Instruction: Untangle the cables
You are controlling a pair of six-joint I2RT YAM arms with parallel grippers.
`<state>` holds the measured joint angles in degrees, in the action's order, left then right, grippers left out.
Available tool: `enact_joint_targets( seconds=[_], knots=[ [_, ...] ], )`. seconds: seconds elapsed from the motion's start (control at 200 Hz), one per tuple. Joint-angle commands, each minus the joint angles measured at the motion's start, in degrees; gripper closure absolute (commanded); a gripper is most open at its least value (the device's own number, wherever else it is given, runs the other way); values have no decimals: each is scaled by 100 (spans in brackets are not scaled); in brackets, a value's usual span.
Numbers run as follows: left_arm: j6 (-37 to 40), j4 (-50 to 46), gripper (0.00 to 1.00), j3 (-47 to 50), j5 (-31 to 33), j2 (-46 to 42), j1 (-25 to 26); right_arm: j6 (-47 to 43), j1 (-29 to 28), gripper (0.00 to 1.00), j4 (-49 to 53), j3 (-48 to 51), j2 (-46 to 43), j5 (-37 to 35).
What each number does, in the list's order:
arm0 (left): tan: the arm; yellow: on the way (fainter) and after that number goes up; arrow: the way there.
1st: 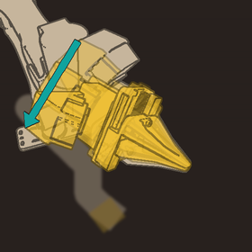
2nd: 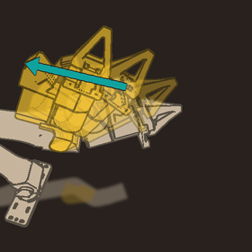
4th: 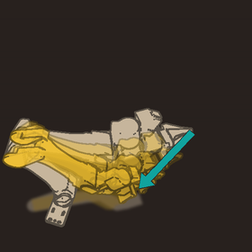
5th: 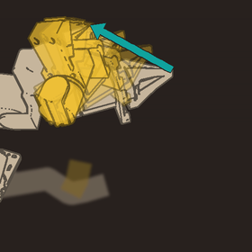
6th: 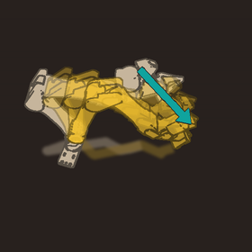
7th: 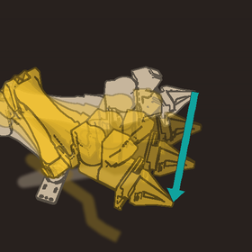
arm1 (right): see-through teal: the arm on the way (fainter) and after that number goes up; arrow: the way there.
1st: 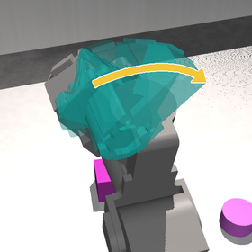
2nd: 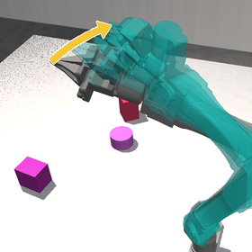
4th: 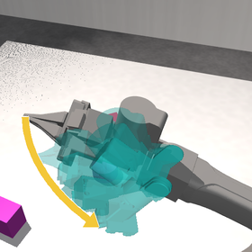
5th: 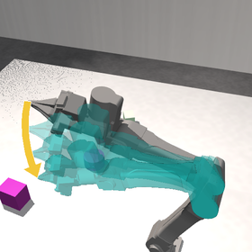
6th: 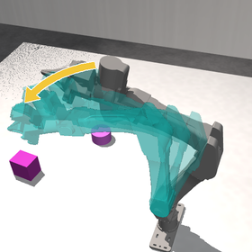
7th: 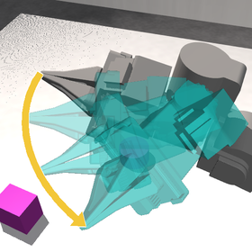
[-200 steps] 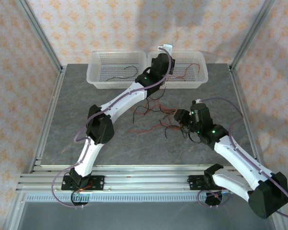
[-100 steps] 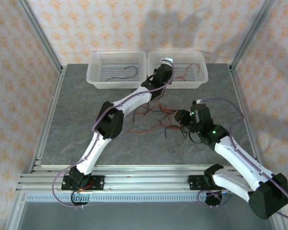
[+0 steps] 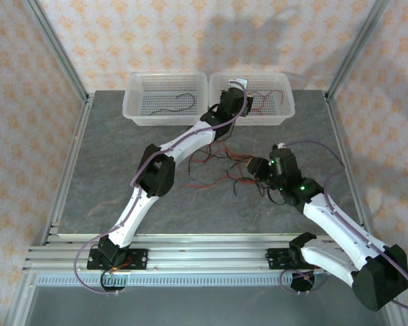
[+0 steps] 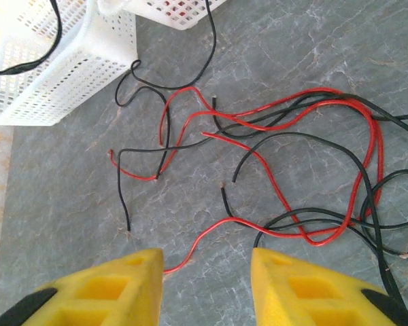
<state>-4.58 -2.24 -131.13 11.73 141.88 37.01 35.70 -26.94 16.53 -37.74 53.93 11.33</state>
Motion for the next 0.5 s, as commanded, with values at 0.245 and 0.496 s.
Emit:
enact_joint_targets(
  seconds=[0.245,0.496],
  knots=[
    [-386,144,29,1219,-206,-1960,-19,-116,22,62,402,126,95,-525],
    [-1070,243,29,3495,-70,-3843,-19,-58,-16,62,1322,228,186,-1168]
  ],
)
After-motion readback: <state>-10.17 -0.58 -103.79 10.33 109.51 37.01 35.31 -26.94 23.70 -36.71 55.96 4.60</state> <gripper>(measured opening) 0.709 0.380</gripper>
